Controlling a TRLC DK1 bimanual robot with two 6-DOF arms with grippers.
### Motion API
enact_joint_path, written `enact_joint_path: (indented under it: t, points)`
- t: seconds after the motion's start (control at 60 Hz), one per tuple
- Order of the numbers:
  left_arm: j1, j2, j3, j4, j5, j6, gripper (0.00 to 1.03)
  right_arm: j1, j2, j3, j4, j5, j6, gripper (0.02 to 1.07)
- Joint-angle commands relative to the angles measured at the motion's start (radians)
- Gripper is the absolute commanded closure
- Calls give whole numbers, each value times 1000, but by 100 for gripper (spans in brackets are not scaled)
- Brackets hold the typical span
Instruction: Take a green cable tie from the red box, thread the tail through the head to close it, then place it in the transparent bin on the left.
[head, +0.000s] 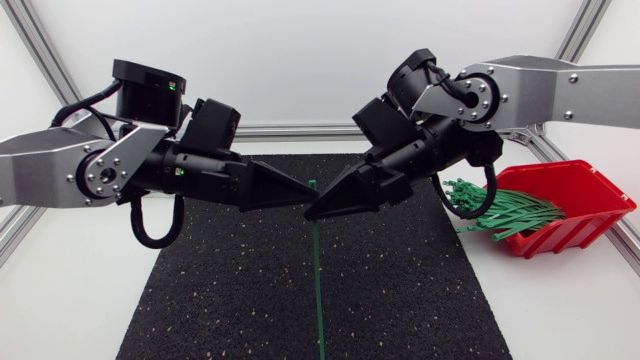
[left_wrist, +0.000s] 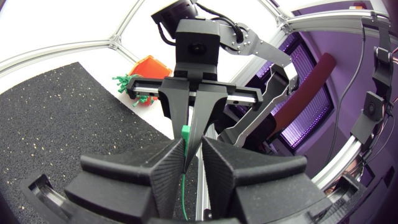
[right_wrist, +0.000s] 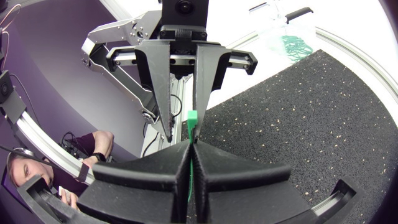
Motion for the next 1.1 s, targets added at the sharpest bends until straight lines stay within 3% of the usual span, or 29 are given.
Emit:
enact_joint_path:
  t: [0.0, 0.383, 0.567, 0.633, 0.717, 0.983, 1.083]
  points:
    - [-9, 20, -11, 8, 14, -10, 85, 2, -12, -23, 6, -1, 26, 101]
    - [-14, 26, -16, 13, -8, -8, 99, 2, -26, -35, 22, -1, 29, 101]
    - [-18, 26, -14, 13, -15, -8, 99, 10, -35, -49, 37, -1, 30, 101]
    - [-18, 23, -11, 13, -15, -10, 99, 10, -37, -60, 45, 1, 29, 89]
    - [-5, 13, -6, 13, -15, -14, 99, 11, -38, -74, 54, 4, 29, 82]
    - [15, 1, -5, 13, -15, -19, 99, 11, -40, -94, 63, 13, 27, 83]
    - [15, 0, -6, 13, -15, -19, 99, 13, -40, -97, 66, 13, 27, 98]
